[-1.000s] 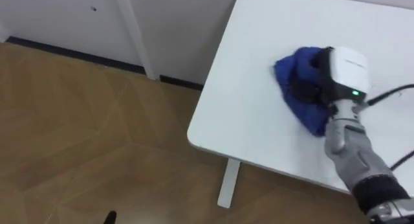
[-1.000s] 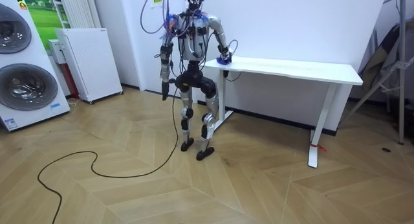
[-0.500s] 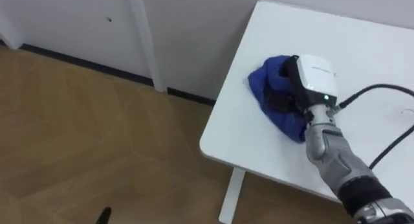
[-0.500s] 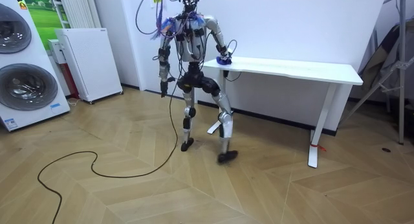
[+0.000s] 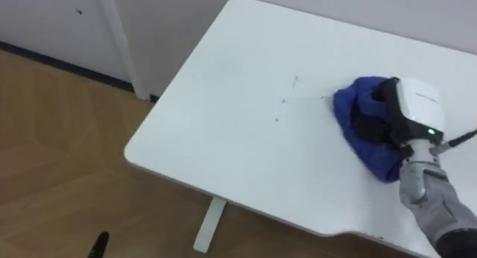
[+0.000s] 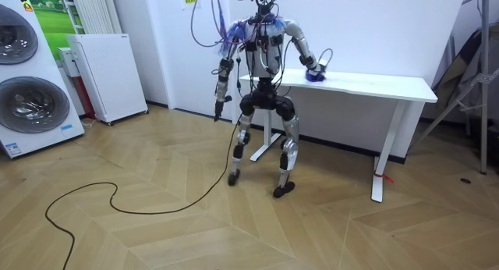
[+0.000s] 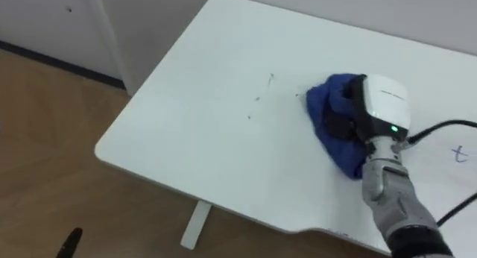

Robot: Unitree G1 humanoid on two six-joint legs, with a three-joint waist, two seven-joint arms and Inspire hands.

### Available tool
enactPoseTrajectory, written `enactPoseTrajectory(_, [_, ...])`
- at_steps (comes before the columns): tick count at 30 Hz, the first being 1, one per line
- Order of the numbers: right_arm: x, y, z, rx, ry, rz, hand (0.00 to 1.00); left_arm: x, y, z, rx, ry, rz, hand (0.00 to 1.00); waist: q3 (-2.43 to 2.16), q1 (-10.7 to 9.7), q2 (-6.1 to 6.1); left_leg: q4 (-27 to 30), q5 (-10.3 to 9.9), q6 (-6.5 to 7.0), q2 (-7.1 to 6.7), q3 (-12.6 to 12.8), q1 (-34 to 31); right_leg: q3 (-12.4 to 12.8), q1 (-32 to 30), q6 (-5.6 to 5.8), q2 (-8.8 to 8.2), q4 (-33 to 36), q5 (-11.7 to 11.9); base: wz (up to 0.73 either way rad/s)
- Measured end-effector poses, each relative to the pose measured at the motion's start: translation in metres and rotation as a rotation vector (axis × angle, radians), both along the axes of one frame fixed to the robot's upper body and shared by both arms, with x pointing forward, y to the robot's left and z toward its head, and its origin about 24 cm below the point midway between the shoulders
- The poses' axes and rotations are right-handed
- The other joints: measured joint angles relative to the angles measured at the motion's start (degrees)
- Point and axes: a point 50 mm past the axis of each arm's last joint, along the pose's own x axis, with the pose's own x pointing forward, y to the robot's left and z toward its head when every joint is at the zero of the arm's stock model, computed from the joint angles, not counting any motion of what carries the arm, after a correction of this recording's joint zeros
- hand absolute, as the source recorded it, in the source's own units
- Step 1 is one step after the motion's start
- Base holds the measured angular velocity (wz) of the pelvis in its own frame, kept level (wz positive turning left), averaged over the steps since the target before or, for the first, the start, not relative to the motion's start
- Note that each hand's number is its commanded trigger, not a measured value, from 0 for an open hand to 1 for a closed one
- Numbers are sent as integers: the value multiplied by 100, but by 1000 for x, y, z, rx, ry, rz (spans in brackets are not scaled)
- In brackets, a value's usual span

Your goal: Wipe table

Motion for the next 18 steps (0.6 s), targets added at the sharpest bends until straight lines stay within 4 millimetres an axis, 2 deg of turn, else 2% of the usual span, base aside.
enactPoseTrajectory(1, [-7,-10,0,12,-4,-46,100,-7,-1,-1,7,27,-20,0,-2,-74,45,133,-282,168,-387,41,-40,117,56,-26,109,-165,46,12])
enactPoseTrajectory(2, [-11,-17,1,19,-13,-81,100,-10,-3,-2,2,42,-37,0,-13,-100,94,89,-475,384,-759,83,-3,261,62,-37,222,-335,132,-4])
enactPoseTrajectory(4, [-12,-18,2,32,-28,-94,100,-14,-4,-2,-5,51,-39,0,-43,-56,193,-241,-572,582,-981,261,202,422,52,-34,362,-556,277,-50])
enactPoseTrajectory(6, [-10,-16,3,11,-28,-75,100,-18,-8,-4,-18,60,-34,0,-29,129,270,-516,-551,595,-1030,272,416,642,55,-31,464,-769,455,-80])
enactPoseTrajectory(7, [-7,-12,6,-6,-35,-51,100,-19,-11,-6,-31,63,-26,0,-45,258,306,-671,-548,601,-1034,311,518,670,82,-30,494,-850,544,-82])
enactPoseTrajectory(9, [3,5,9,-41,-36,21,100,-19,-15,-8,-44,65,-20,0,-56,471,338,-915,-548,602,-1057,394,731,616,63,-82,502,-885,644,-92])
enactPoseTrajectory(12, [21,31,15,-83,-27,114,100,-15,-19,-10,-56,68,-12,0,-44,526,330,-1056,-528,569,-1052,360,807,379,19,-168,498,-899,706,-57])
enactPoseTrajectory(14, [40,66,23,-128,-18,224,100,-1,-22,-12,-69,61,-18,0,-25,662,250,-1214,-463,527,-1055,355,888,324,-55,-227,517,-899,738,-39])
enactPoseTrajectory(15, [45,75,27,-140,-20,256,100,3,-22,-12,-72,53,-22,0,-18,680,237,-1214,-458,518,-1050,312,879,318,-57,-242,530,-919,744,-12])
enactPoseTrajectory(17, [62,112,37,-174,-24,385,100,16,-25,-11,-82,29,-45,0,14,711,180,-1218,-441,498,-1058,116,830,212,-41,-248,533,-943,745,28])
enactPoseTrajectory(18, [67,123,40,-176,-29,422,100,19,-27,-11,-87,20,-60,0,33,720,145,-1208,-431,503,-1072,8,779,91,-19,-248,506,-955,745,45])
